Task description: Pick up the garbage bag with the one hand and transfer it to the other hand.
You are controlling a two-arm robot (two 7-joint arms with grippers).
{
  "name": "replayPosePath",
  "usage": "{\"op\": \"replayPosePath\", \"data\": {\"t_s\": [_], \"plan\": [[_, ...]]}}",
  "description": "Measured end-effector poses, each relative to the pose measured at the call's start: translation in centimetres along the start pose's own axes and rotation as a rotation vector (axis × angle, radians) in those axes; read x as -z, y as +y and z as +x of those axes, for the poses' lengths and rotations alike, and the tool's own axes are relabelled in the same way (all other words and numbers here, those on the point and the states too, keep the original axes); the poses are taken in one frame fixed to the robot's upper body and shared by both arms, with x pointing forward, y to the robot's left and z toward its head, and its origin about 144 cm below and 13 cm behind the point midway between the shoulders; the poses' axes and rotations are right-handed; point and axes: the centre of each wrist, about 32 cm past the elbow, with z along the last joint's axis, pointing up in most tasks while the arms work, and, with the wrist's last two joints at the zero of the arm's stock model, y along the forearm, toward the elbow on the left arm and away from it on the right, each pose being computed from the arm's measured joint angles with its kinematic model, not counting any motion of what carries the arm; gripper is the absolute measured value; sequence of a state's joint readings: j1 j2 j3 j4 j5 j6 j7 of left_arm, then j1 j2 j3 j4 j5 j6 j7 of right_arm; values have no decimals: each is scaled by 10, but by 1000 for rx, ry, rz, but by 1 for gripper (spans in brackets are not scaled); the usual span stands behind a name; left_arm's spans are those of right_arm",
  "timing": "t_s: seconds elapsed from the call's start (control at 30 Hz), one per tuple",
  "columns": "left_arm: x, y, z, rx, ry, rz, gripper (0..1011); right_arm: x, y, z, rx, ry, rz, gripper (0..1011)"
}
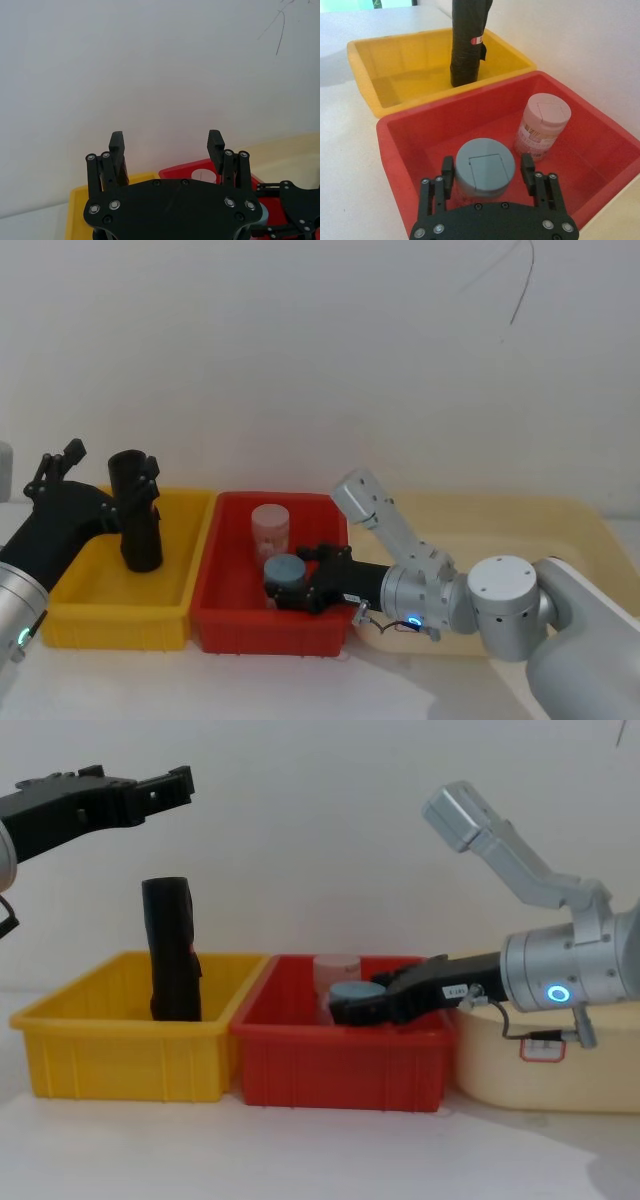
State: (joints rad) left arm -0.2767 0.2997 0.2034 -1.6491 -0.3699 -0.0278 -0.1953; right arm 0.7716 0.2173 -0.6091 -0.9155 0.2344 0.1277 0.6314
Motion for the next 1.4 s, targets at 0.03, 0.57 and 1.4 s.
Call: {"op": "replayPosePath", "data": {"t_s": [0.03, 0.57, 1.4], "plan": [[0, 0, 0, 0, 0, 0, 1000, 0, 0, 0, -1, 0, -1, 770], [0, 0, 0, 0, 0, 0, 1000, -13, -2, 3, -1, -24, 23, 683], [0, 0, 0, 0, 0, 0, 1000, -48, -77, 23, 240, -44, 216, 683]]}}
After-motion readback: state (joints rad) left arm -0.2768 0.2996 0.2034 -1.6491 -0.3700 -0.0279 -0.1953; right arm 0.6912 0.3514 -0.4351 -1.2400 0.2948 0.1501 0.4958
